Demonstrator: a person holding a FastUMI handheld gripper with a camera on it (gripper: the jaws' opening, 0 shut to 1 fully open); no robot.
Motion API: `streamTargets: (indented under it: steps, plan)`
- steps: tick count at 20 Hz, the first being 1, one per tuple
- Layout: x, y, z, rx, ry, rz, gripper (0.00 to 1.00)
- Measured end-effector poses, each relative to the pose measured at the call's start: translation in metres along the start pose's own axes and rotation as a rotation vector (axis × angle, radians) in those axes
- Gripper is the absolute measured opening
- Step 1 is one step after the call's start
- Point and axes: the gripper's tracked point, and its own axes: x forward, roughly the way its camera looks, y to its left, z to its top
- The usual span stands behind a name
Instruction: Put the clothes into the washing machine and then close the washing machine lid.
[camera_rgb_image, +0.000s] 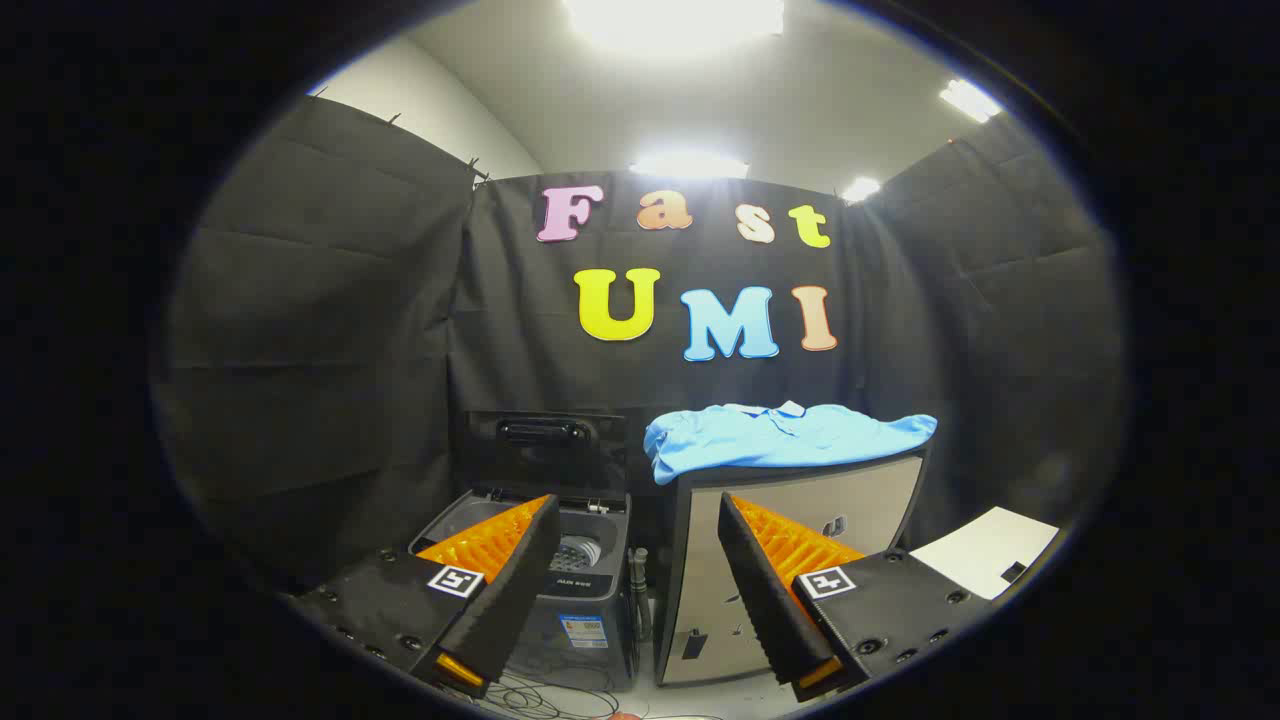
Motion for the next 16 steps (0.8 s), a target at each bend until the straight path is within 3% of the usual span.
streamTargets:
  steps: [16]
  plan:
    - [-0.003,-0.004,0.007,-0.022,-0.01,0.025,0.98]
